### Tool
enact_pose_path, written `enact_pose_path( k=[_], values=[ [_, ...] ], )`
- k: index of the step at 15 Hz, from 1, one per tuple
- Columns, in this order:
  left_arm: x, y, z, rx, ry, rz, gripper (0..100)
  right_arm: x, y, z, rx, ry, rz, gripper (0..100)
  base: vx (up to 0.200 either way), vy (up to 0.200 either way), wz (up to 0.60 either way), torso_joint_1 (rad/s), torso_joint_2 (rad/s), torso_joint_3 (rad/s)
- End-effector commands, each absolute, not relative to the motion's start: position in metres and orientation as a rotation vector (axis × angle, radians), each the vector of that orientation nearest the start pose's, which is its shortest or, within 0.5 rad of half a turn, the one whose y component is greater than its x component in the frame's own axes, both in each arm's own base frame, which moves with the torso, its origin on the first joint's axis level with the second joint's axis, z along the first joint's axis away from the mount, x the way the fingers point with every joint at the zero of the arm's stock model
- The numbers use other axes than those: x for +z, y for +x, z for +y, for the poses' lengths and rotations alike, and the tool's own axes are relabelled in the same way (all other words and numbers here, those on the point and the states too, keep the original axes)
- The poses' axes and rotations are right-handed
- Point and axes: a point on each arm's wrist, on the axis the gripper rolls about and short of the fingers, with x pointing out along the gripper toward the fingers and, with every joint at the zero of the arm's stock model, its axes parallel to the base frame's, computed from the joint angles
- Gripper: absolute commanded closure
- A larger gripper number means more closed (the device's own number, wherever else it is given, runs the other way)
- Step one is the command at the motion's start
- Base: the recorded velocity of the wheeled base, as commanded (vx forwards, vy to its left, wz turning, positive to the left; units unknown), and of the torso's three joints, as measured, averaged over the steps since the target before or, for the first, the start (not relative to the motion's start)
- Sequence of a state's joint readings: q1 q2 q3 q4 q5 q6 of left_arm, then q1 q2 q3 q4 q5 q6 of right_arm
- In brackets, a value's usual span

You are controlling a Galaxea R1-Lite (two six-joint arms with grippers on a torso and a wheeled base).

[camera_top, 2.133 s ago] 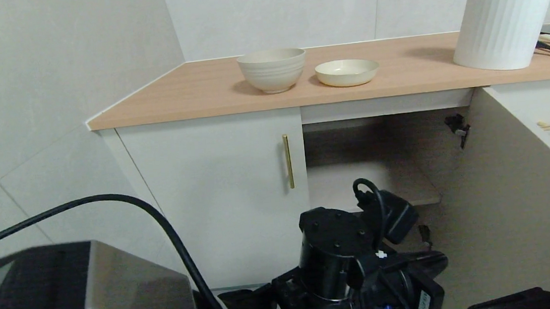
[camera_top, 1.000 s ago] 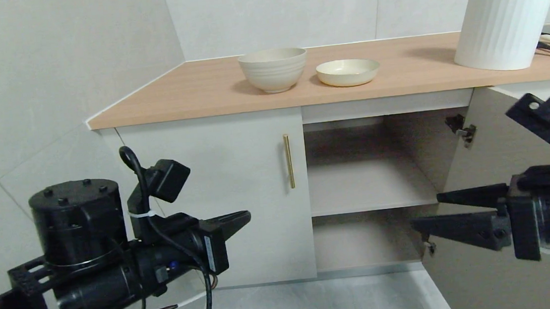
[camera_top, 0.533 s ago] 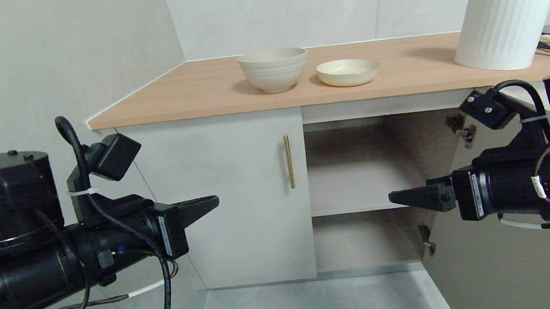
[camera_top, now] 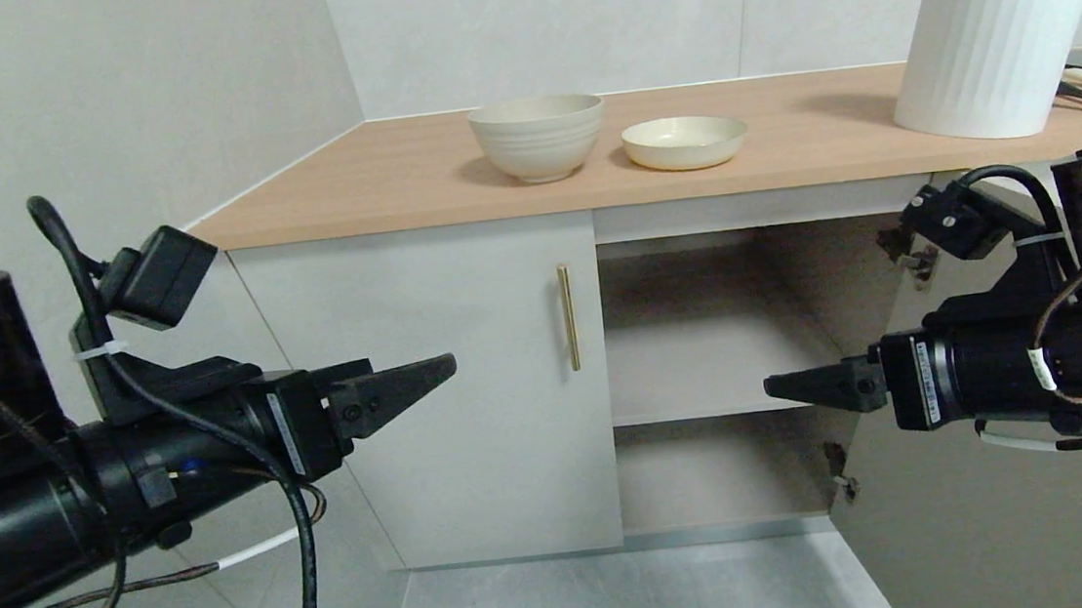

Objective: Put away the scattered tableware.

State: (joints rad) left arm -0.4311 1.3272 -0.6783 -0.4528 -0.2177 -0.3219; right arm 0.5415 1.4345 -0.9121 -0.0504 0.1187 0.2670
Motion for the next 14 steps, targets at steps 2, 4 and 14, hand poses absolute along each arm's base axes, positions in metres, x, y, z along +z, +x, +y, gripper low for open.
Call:
enact_pose_path(
  k=[2, 4, 14],
  values=[
    [0.2364, 0.1843, -0.0898, -0.612, -0.297, 0.271, 0, 0.2305, 0.2074, 0.1273, 0.554, 0.173, 0.551, 0, 0.0, 0.0, 0.0, 0.0, 0.0, 0.0],
    [0.2358, 0.1861, -0.0906, -0.611, -0.296, 0.281, 0, 0.2326, 0.2053, 0.1265, 0.555, 0.175, 0.544, 0, 0.0, 0.0, 0.0, 0.0, 0.0, 0.0],
    [0.2309, 0.1916, -0.0906, -0.596, -0.294, 0.302, 0, 0.234, 0.2015, 0.1249, 0.549, 0.168, 0.571, 0, 0.16, 0.0, 0.0, 0.003, 0.0, -0.001]
  ],
)
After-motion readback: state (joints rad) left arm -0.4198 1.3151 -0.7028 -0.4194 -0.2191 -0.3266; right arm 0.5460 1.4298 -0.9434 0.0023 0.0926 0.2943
